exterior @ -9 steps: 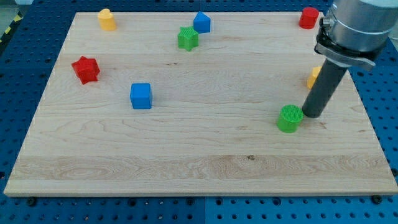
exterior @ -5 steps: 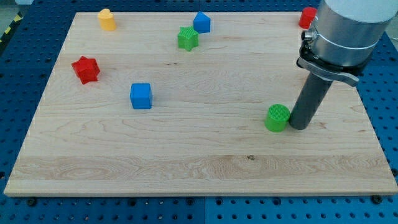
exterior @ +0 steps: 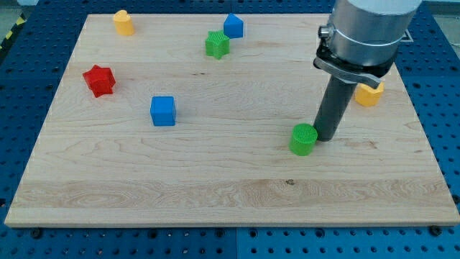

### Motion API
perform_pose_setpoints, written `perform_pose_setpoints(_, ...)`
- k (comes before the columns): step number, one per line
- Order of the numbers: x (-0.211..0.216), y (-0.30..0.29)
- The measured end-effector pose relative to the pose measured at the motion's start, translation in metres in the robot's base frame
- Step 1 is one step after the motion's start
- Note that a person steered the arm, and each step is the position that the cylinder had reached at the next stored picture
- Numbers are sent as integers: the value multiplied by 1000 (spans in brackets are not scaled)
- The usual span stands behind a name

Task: Push the green circle towards the bottom left

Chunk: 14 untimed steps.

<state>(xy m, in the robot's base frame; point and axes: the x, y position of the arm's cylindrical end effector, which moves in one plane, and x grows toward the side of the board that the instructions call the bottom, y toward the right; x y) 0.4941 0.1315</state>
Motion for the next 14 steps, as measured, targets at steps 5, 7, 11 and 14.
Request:
perform_pose_setpoints(5, 32, -50)
perform_pose_setpoints(7, 32, -95)
perform_pose_setpoints(11, 44, -153)
perform_pose_setpoints(14, 62, -195)
